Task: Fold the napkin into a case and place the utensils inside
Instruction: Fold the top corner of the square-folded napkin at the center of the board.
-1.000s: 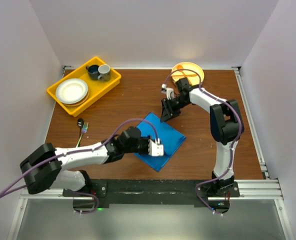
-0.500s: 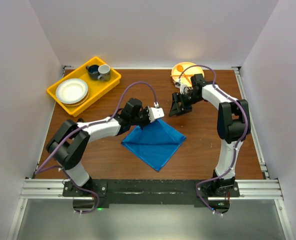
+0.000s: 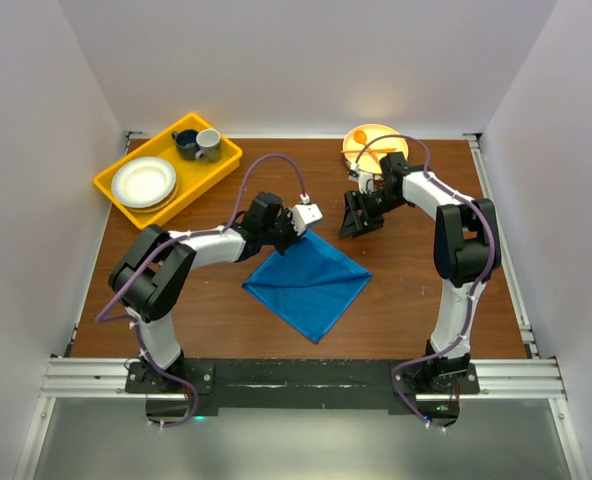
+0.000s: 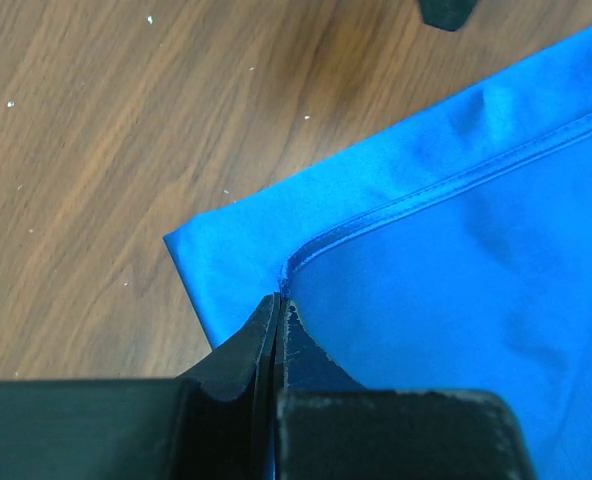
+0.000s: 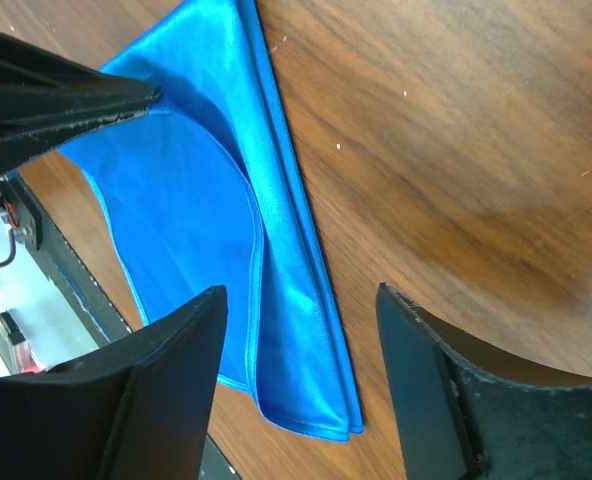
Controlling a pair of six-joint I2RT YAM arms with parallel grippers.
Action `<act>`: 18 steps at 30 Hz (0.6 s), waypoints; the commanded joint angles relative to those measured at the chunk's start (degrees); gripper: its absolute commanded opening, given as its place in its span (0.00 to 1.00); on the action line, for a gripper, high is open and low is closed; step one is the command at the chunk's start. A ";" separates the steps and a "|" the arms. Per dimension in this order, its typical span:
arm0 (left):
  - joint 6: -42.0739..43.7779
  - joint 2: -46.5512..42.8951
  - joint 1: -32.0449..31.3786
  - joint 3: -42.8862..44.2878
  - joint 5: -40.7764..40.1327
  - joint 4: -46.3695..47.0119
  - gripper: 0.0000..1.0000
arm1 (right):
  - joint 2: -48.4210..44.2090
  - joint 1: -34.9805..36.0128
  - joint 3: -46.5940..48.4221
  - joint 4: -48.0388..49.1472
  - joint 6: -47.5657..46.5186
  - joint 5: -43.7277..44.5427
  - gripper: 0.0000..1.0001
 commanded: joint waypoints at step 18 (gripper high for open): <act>-5.29 4.01 2.11 4.37 -4.32 3.40 0.00 | -2.80 0.31 -4.39 -2.02 -4.18 -2.63 0.60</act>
